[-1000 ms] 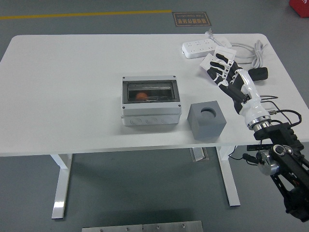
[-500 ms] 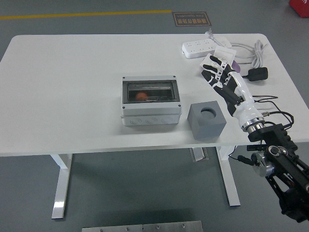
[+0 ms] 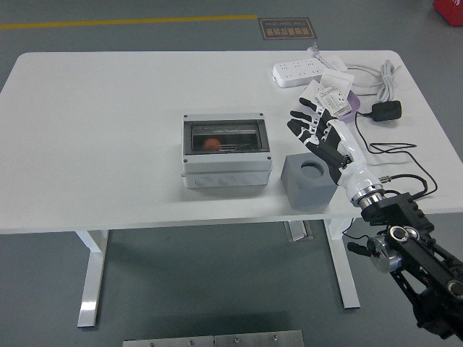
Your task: Fetch the battery,place it into the box,close the lid of the box
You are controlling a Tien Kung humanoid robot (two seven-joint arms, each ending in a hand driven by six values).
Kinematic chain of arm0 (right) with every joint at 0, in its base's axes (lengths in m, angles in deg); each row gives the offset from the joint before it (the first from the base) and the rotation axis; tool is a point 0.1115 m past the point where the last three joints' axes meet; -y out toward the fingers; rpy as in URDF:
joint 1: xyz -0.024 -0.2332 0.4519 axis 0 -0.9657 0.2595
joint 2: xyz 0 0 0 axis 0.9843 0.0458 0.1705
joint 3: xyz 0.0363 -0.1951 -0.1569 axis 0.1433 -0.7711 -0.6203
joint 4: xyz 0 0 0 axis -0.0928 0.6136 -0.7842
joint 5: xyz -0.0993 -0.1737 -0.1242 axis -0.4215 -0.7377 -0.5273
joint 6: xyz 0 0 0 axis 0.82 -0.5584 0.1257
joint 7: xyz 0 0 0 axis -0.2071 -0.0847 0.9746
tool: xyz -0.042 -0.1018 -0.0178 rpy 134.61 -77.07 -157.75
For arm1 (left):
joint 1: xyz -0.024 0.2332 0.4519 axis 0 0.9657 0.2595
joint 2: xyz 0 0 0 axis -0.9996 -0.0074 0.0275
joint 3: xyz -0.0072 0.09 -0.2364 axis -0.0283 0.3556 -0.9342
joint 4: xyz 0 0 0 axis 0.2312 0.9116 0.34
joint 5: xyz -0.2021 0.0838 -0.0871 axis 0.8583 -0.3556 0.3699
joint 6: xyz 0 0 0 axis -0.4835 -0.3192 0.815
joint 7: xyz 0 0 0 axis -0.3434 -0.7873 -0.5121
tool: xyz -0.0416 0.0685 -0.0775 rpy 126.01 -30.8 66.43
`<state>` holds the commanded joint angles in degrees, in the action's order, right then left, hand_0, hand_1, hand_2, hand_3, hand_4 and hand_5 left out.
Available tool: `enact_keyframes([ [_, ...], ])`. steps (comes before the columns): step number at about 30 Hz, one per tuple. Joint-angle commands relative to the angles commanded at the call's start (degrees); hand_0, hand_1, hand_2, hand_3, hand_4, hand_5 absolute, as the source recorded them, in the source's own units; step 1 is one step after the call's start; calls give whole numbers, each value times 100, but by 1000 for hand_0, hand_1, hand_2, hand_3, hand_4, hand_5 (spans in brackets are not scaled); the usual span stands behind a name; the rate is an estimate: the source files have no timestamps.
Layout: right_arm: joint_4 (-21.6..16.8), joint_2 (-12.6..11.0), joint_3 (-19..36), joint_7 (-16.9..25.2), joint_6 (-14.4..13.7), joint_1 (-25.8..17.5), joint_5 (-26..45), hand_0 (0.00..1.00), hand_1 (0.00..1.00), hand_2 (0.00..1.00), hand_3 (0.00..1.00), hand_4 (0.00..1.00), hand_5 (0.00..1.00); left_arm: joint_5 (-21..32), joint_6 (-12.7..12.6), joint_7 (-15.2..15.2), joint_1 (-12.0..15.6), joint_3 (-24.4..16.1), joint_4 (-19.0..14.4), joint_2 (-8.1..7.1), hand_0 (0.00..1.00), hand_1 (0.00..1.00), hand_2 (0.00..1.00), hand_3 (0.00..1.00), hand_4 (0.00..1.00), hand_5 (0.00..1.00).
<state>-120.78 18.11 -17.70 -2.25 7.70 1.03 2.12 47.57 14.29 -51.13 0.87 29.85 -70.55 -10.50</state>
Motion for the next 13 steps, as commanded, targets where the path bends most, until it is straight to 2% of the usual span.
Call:
enact_keyframes([
  [8,-110,-190,114,-5,-57,6,-63,878,820,765,896,928,445,391,12,212,7,214,0,-38,755,835,788,830,473,2],
  [13,-145,-287,314,-35,-49,-100,-114,878,820,765,896,928,445,355,26,257,30,175,0,-17,755,835,788,830,473,2],
])
